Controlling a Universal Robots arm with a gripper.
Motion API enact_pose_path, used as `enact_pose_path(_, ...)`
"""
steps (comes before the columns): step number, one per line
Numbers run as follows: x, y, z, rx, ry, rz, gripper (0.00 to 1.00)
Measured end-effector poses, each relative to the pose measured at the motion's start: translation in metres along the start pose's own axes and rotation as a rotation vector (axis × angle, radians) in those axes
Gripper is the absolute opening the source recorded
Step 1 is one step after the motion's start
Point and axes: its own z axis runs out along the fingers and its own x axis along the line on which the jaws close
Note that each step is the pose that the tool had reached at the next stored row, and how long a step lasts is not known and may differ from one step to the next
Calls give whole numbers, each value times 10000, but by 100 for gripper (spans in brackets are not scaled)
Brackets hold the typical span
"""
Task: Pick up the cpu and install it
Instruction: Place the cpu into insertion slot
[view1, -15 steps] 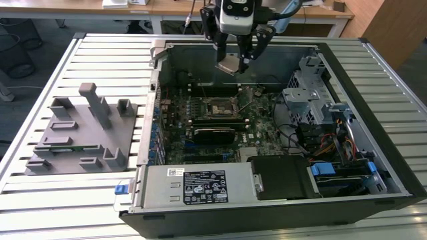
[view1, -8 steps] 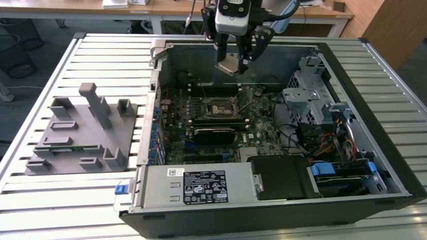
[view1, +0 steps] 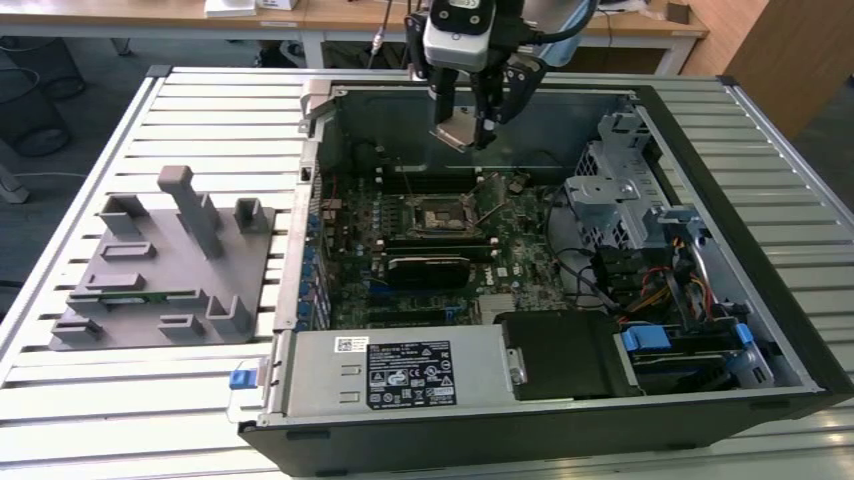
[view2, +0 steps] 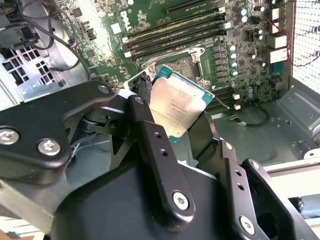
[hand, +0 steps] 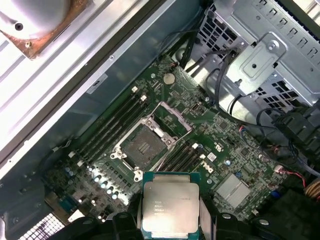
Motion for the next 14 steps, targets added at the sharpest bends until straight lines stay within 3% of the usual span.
enact_pose_path(14, 10, 8, 19, 17, -32, 1032, 54)
